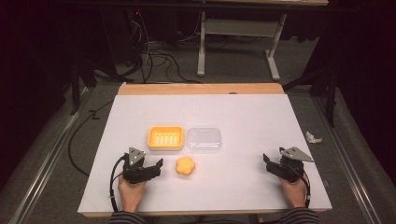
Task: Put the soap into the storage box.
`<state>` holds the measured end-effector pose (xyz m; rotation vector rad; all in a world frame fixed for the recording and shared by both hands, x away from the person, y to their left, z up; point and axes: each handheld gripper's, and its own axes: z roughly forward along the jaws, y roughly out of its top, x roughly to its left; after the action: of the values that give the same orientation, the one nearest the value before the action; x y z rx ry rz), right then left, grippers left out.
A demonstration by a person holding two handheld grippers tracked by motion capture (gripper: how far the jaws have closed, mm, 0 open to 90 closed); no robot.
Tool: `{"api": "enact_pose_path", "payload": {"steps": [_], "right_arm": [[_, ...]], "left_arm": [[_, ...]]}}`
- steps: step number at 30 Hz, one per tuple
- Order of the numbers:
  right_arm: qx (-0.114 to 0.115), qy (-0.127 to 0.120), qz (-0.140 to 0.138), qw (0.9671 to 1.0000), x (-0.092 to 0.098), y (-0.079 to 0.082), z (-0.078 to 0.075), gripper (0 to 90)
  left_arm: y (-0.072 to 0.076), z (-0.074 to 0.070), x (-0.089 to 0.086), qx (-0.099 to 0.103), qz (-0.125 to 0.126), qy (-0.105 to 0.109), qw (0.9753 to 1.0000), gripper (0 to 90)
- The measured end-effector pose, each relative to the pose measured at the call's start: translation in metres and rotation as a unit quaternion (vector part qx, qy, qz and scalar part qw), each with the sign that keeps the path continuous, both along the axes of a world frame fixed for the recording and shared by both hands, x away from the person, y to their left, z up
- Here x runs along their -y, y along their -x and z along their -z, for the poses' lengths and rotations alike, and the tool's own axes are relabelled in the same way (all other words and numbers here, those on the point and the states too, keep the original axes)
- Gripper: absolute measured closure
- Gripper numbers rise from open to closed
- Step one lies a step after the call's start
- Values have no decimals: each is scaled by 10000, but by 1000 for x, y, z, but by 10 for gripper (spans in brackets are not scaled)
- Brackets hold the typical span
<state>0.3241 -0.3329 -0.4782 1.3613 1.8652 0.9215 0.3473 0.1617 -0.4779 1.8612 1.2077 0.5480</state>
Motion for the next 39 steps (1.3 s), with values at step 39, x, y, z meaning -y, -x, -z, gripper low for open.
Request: {"api": "enact_pose_path", "payload": {"steps": [39], "right_arm": [[43, -8, 8, 10000, 1, 1, 0, 281]], "left_arm": [[12, -21, 27, 17, 698, 125, 9975, 176]]}}
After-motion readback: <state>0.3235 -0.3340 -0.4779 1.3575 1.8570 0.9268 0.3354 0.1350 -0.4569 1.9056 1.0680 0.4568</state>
